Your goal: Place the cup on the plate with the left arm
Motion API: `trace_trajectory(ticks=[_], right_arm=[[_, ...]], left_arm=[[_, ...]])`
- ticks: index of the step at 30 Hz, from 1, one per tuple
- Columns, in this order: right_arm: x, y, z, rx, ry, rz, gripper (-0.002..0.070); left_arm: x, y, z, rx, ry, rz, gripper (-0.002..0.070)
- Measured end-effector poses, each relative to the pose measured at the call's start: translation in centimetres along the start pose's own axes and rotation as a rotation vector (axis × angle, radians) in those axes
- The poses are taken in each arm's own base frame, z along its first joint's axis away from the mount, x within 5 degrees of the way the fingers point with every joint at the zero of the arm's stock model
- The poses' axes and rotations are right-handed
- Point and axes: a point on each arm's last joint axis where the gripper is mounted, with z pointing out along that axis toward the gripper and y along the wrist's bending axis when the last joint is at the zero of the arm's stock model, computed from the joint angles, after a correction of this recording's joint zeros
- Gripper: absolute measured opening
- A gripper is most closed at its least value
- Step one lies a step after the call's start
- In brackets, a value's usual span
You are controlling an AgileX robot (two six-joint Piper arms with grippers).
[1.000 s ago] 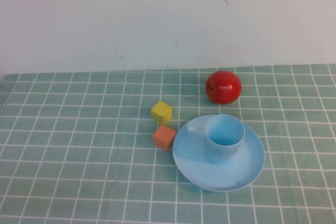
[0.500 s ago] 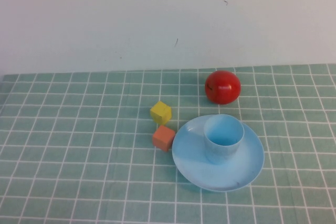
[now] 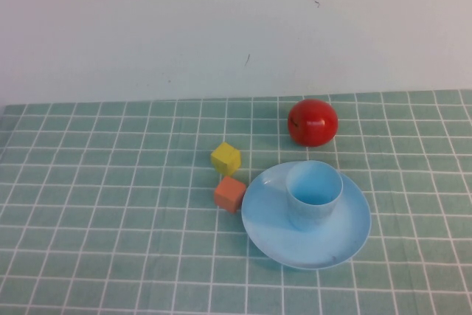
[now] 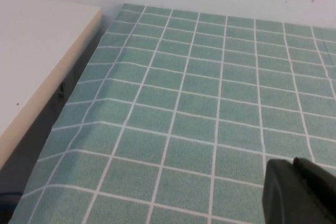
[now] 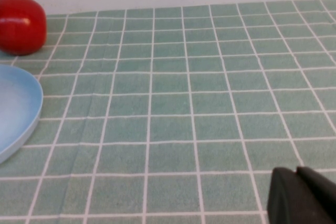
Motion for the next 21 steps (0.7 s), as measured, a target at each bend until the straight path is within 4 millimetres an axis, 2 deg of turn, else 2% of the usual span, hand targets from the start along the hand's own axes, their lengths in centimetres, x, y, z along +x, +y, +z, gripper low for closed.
trace_trajectory(ticks=[4, 11, 16, 21], right_arm=[[0.00, 0.00, 0.00, 0.000, 0.000, 0.000, -0.0002], [0.00, 0.00, 0.00, 0.000, 0.000, 0.000, -0.0002], [0.00, 0.00, 0.00, 0.000, 0.000, 0.000, -0.0002], [0.00, 0.00, 0.00, 0.000, 0.000, 0.000, -0.0002]], left_arm=[[0.03, -0.20, 0.00, 0.037, 0.005, 0.027, -0.0001], [0.07, -0.40, 0.00, 0.071, 0.004, 0.245, -0.0001], [0.09, -0.45, -0.01, 0.077, 0.005, 0.246, -0.0001], [0.05, -0.51, -0.01, 0.082, 0.003, 0.176, -0.0001]])
